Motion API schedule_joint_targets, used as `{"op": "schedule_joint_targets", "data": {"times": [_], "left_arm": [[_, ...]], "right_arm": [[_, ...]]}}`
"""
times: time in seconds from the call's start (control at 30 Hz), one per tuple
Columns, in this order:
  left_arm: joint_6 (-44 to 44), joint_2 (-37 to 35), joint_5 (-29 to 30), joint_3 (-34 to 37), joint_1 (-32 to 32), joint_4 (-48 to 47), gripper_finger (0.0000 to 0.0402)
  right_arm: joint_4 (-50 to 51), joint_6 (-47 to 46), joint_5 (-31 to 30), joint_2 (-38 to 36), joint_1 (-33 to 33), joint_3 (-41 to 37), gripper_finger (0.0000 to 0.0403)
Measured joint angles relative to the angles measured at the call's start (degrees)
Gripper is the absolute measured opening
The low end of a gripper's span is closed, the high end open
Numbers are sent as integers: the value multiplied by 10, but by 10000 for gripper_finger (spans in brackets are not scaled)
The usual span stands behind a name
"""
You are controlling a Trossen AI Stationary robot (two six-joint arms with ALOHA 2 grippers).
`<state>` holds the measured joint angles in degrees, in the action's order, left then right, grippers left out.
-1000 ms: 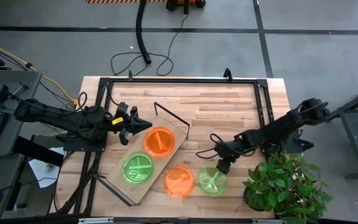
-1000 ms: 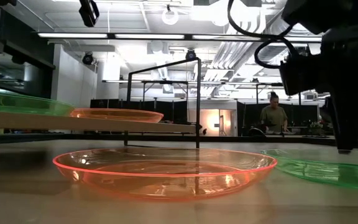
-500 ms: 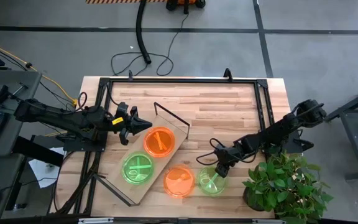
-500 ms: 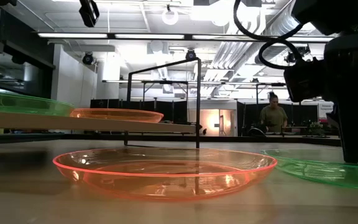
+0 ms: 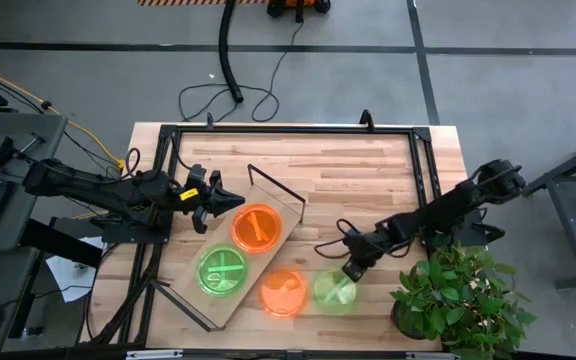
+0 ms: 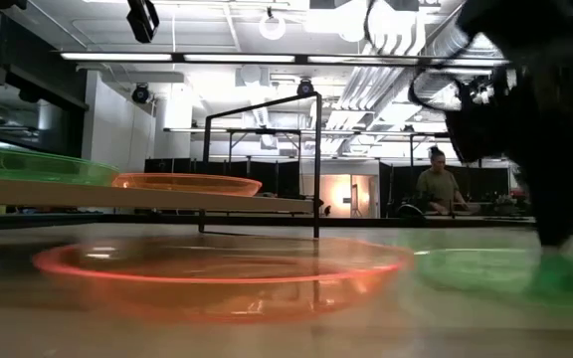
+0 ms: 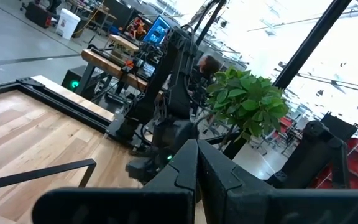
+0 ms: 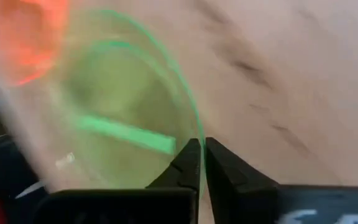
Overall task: Place and stack plates onto a shelf
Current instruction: Stack the green plate on top of the other green plates on the shelf
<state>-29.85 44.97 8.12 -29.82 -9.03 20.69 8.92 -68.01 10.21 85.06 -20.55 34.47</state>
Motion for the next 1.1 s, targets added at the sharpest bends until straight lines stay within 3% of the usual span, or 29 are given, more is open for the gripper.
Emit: {"op": "schedule_joint_targets", "data": {"times": [0.27, 0.5, 0.63, 0.73, 1.1], "left_arm": [[0, 0, 0, 0, 0, 1, 0], [0, 0, 8, 0, 0, 1, 0], [1, 0, 23, 0, 0, 1, 0], [1, 0, 32, 0, 0, 2, 0], [32, 0, 33, 0, 0, 43, 0]], "right_arm": [[-85, 95, 74, -74, 37, 3, 0], [-84, 105, 80, -111, 44, 3, 0], [-143, 95, 82, -118, 47, 3, 0], [-180, 69, 50, -119, 48, 3, 0], [-284, 23, -169, -80, 29, 30, 0]]}}
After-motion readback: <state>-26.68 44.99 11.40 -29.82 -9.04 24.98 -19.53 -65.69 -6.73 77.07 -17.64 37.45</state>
